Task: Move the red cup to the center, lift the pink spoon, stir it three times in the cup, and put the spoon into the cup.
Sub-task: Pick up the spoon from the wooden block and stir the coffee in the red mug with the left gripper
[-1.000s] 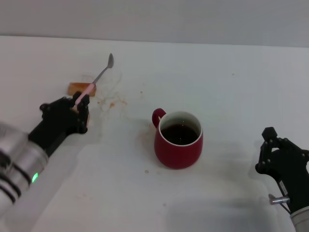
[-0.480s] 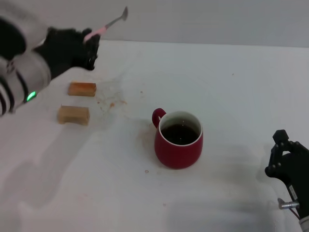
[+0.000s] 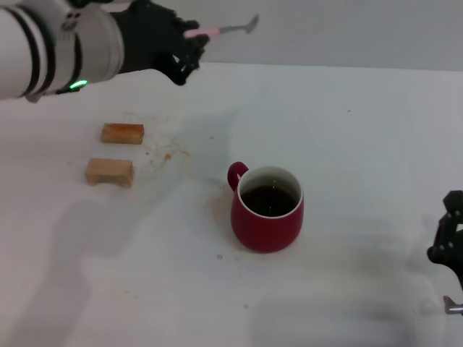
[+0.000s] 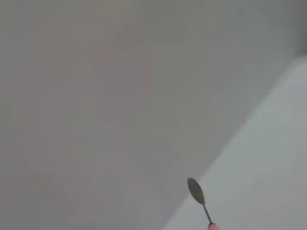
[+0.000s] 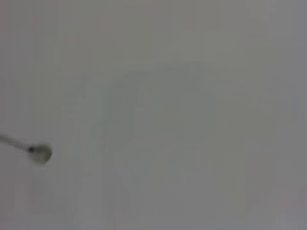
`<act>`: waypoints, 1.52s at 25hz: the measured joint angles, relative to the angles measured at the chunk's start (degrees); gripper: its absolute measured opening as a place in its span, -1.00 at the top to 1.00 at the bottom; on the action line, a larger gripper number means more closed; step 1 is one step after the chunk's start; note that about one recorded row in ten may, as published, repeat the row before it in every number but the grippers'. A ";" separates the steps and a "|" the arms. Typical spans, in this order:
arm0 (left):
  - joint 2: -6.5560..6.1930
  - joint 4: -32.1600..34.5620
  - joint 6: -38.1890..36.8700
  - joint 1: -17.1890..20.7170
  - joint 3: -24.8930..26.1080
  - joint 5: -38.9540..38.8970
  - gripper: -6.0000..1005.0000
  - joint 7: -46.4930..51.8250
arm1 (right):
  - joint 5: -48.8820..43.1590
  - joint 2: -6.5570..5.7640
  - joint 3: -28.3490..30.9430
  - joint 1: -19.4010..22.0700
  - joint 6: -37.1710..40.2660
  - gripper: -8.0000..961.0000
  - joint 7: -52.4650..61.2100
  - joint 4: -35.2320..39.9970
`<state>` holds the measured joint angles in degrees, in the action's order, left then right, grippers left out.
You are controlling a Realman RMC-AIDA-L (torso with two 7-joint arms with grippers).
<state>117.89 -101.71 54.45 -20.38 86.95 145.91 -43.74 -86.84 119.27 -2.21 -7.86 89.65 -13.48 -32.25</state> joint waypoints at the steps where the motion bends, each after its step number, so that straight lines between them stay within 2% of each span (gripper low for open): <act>1: 0.40 -0.62 3.88 -1.57 0.77 0.91 0.72 -1.49 | 0.11 -0.08 0.35 0.70 1.13 0.98 0.37 0.10; 3: -0.06 -1.53 9.11 -4.02 0.94 1.27 0.72 -1.19 | 0.30 -0.12 0.56 1.08 1.61 0.98 0.65 0.30; 7: -0.10 -3.89 19.64 -8.25 3.93 1.30 0.72 -2.10 | 1.13 -0.12 1.05 1.79 2.88 0.98 1.21 0.96; 14: -0.15 -7.80 30.99 -11.93 8.02 1.58 0.72 -4.09 | 4.02 -0.14 2.27 2.63 5.21 0.98 1.27 1.80; 20: -0.08 -11.77 34.95 -11.21 7.98 0.72 0.72 -4.45 | 8.41 -0.07 3.71 3.77 7.43 0.98 1.36 3.47; 27: -0.07 -13.26 39.39 -10.41 6.58 -2.16 0.72 -4.39 | 15.25 -0.03 3.69 4.36 9.27 0.98 1.36 5.19; 32: 0.02 -13.60 43.77 -10.35 5.18 -2.05 0.72 -4.14 | 15.82 0.06 3.70 4.72 9.39 0.98 1.36 5.75; 38: 0.11 -13.66 44.92 -9.85 4.17 -1.97 0.72 -3.99 | 15.86 0.09 3.58 4.78 9.41 0.98 1.35 5.71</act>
<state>118.00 -115.38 99.37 -30.23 91.12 143.94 -47.73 -70.98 119.36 1.38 -3.07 99.05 -12.13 -26.54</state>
